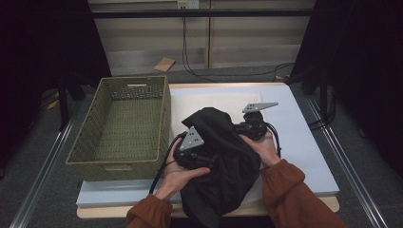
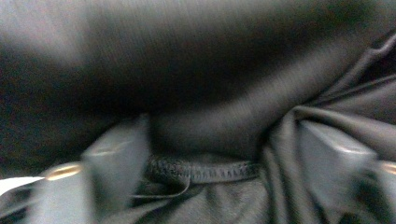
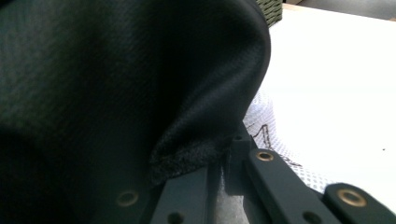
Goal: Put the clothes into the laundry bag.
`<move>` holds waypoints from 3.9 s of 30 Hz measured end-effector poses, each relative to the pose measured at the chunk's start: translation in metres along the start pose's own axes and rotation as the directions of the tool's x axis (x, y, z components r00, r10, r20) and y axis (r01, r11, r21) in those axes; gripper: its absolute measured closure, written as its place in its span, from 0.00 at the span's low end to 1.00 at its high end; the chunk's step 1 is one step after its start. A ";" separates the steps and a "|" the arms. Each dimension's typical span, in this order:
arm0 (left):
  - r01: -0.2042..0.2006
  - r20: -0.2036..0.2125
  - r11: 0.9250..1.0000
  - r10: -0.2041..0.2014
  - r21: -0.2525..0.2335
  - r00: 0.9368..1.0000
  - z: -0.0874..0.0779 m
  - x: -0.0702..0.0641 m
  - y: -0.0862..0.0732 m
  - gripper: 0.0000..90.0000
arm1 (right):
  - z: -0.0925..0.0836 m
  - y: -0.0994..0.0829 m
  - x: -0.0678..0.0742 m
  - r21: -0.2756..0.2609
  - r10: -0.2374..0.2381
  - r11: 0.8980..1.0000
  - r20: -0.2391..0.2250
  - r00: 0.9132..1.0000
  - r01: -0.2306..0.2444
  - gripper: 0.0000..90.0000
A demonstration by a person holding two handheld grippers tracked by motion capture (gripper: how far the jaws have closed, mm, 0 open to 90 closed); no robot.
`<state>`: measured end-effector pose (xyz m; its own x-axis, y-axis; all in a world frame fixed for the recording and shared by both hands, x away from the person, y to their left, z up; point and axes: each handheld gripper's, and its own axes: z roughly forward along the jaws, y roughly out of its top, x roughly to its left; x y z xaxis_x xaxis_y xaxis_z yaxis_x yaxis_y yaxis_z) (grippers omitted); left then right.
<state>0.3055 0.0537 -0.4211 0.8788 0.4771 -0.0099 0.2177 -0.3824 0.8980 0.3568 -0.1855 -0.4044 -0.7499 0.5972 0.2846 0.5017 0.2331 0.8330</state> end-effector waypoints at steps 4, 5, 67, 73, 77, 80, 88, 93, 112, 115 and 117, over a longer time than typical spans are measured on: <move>-0.010 0.037 1.000 0.009 0.027 0.999 0.012 -0.004 0.000 0.65 | 0.001 0.000 0.000 0.005 0.000 1.000 0.005 1.000 0.000 0.98; -0.009 0.037 1.000 0.008 0.026 0.999 0.012 -0.005 0.000 0.71 | 0.000 0.000 0.000 0.008 0.000 1.000 0.005 1.000 0.000 0.98; -0.023 0.075 0.999 0.027 -0.049 0.997 -0.033 -0.013 0.001 0.37 | -0.009 0.000 -0.001 -0.033 0.004 0.999 0.068 0.998 -0.002 0.98; -0.017 0.025 0.995 0.020 -0.102 0.999 -0.042 -0.004 0.014 0.30 | -0.009 -0.001 -0.002 -0.035 0.005 0.999 0.063 0.998 -0.003 0.98; -0.022 0.026 0.998 0.024 -0.067 0.999 -0.027 0.001 0.017 0.30 | -0.010 -0.001 -0.001 -0.037 0.002 0.999 0.064 0.998 0.001 0.98; -0.001 0.013 1.000 0.001 -0.024 1.000 0.000 0.002 0.011 0.31 | -0.010 -0.001 0.001 -0.040 -0.002 0.999 0.062 0.998 0.005 0.98; -0.005 0.048 1.000 0.003 0.029 0.999 0.016 -0.004 0.005 0.91 | -0.011 0.001 0.000 -0.034 -0.009 0.999 0.057 0.998 0.011 0.98; -0.011 0.098 1.000 0.009 0.018 0.995 0.020 -0.012 0.010 0.94 | -0.012 0.002 0.001 -0.050 -0.005 0.999 0.059 0.998 0.008 0.98; 0.015 0.062 0.993 -0.023 0.120 0.998 0.064 -0.005 -0.008 0.94 | -0.023 0.014 0.023 -0.047 -0.047 0.998 0.050 0.998 0.049 0.99; 0.023 0.051 0.992 -0.030 0.126 0.998 0.064 -0.004 -0.009 0.94 | -0.022 0.010 0.023 -0.040 -0.038 0.998 0.048 0.998 0.040 0.99; 0.041 0.046 0.991 -0.047 0.124 0.998 0.063 -0.002 -0.010 0.91 | -0.021 0.004 0.022 -0.033 -0.029 0.999 0.044 0.999 0.030 0.99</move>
<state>0.3285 0.0065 -0.4576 0.8861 0.4578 -0.0724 0.3046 -0.4576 0.8354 0.3337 -0.1876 -0.3850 -0.7445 0.6231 0.2396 0.4642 0.2253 0.8566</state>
